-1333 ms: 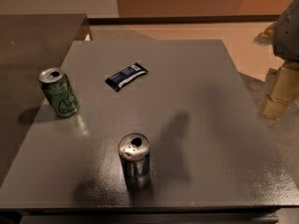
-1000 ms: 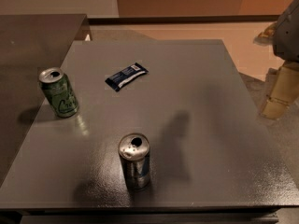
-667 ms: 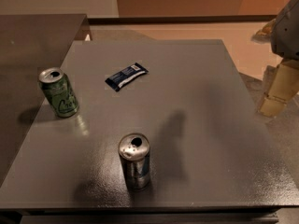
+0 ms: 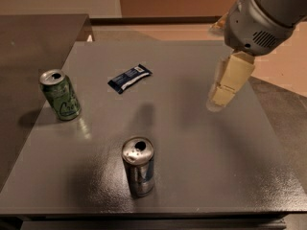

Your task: Knock green can over

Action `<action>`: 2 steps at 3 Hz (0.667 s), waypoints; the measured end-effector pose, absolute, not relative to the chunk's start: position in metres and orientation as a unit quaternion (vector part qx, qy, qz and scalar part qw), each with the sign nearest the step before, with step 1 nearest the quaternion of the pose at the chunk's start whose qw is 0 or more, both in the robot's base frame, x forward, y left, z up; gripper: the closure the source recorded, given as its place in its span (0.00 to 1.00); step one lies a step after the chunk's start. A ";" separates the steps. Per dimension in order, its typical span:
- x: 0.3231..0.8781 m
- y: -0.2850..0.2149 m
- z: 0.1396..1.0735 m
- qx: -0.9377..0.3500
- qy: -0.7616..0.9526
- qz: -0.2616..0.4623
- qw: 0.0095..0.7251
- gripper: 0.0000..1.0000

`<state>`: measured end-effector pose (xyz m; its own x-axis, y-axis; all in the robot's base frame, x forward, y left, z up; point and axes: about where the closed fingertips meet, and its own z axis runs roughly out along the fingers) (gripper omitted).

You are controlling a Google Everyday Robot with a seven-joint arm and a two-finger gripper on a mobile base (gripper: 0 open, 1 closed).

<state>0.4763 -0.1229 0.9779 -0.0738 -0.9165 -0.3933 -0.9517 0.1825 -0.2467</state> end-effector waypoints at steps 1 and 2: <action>0.494 -0.068 0.975 -0.651 0.708 0.062 0.267 0.00; 0.504 -0.010 0.964 -0.663 0.686 0.087 0.289 0.00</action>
Offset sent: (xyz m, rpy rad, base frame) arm 0.0431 0.1833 -0.0329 0.2085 -0.0413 0.1801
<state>0.5043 -0.0099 0.9636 0.0448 -0.8580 -0.5117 -0.9588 0.1068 -0.2631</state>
